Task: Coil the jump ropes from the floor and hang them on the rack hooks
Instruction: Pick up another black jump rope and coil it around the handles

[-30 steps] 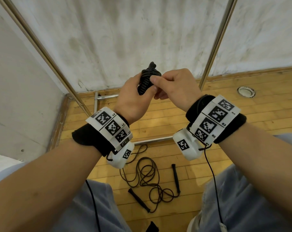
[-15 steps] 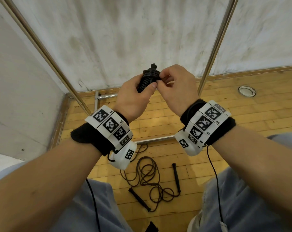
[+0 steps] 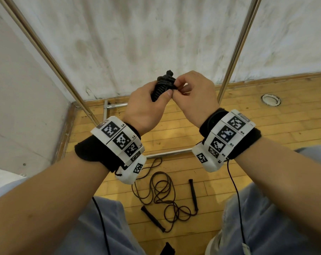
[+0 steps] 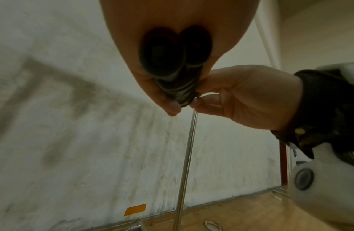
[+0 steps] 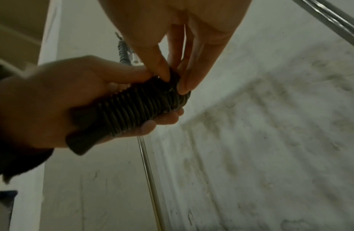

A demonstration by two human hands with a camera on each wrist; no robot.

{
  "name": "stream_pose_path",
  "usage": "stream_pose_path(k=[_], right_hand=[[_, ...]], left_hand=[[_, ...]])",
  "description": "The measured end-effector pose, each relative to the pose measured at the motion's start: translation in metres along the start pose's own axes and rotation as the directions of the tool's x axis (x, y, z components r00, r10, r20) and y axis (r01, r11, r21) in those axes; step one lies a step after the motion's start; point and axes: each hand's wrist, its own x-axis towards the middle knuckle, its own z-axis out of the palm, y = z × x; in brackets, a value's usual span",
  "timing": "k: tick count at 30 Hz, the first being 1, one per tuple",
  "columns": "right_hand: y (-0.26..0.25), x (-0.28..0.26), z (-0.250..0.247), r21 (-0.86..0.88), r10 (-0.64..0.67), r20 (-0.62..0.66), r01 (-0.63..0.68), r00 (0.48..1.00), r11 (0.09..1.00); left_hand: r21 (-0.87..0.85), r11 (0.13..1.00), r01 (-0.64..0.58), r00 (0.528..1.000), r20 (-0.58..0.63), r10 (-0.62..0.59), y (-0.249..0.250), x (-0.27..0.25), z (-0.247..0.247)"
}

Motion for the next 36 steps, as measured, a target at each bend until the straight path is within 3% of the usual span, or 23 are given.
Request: stream_pose_path(k=[4, 7, 11, 16, 20, 27, 31, 36], right_hand=[[-0.001, 0.002, -0.001, 0.03, -0.009, -0.012, 0.01, 1.0, 1.0], [-0.001, -0.001, 0.001, -0.046, -0.062, 0.021, 0.063, 0.998, 0.997], [0.002, -0.007, 0.005, -0.173, -0.101, 0.092, 0.115, 0.991, 0.978], [0.001, -0.006, 0.006, -0.145, -0.076, 0.105, 0.09, 0.992, 0.985], [-0.002, -0.006, 0.004, -0.166, -0.137, 0.096, 0.151, 0.986, 0.974], [-0.008, -0.011, 0.004, -0.221, -0.268, 0.087, 0.281, 0.959, 0.934], [-0.01, -0.013, 0.003, -0.24, -0.254, 0.113, 0.274, 0.961, 0.931], [-0.012, -0.007, 0.0, -0.28, -0.224, 0.103, 0.244, 0.969, 0.928]], left_hand=[[-0.074, 0.996, 0.041, 0.998, 0.053, -0.037, 0.001, 0.001, 0.0], [-0.086, 0.995, 0.047, 0.997, 0.066, -0.041, 0.0, 0.002, -0.003], [-0.151, 0.984, 0.094, 0.995, 0.052, -0.087, -0.003, 0.002, -0.003], [-0.197, 0.974, 0.109, 0.994, 0.025, -0.106, -0.006, 0.004, -0.006], [-0.244, 0.965, 0.097, 0.995, 0.018, -0.095, -0.006, 0.003, -0.003], [-0.357, 0.872, 0.334, 0.937, 0.027, -0.348, -0.003, 0.014, 0.003], [-0.342, 0.868, 0.36, 0.932, 0.167, -0.321, -0.003, 0.014, 0.005], [-0.313, 0.902, 0.298, 0.954, 0.118, -0.275, -0.005, 0.012, 0.008]])
